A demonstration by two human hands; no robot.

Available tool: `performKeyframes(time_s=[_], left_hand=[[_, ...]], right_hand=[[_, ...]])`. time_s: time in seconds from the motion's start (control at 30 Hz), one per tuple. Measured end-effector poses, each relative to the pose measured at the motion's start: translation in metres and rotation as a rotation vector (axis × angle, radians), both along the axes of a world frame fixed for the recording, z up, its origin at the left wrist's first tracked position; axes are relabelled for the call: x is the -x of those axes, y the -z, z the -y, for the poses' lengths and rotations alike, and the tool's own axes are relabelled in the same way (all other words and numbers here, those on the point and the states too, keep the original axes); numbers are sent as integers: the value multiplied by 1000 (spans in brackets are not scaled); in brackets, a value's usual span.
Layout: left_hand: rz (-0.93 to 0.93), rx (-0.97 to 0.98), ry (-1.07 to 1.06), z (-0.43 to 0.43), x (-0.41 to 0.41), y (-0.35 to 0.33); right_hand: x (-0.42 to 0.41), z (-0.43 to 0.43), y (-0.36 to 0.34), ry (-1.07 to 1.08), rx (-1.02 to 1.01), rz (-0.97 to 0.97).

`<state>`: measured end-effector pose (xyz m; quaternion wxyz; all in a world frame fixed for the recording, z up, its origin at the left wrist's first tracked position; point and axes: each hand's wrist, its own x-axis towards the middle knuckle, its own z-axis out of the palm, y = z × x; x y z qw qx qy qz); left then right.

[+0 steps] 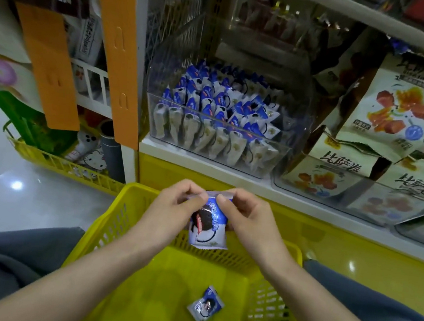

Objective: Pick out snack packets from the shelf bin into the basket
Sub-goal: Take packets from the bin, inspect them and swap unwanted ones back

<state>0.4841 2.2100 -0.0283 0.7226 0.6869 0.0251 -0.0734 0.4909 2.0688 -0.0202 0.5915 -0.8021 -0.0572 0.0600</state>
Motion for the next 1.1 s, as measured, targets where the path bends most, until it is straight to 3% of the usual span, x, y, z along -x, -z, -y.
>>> performKeyframes(time_s=[0.1,0.33,0.6,0.67,0.77,0.87,0.97,1.1], left_hand=[[29,-51,9,-2,-1,-1],[248,-317,39,-6,0,1],[11,-92,38,0,-5,3],[-84,21,49,0,-5,2],[-187,122,61,1,-3,1],[-122,99,2,1,-3,0],[-47,62,-98,-3,-5,0],[22,7,-162,-6,-8,0]], right_hand=[[0,5,2,9,250,199],[2,8,5,-37,348,300],[2,10,-2,-97,585,542],[0,11,-3,-27,482,462],[-6,11,-6,145,91,118],[-10,11,-9,222,-218,-164],[-6,11,-7,116,-252,-296],[-4,11,-1,-47,-89,-338]])
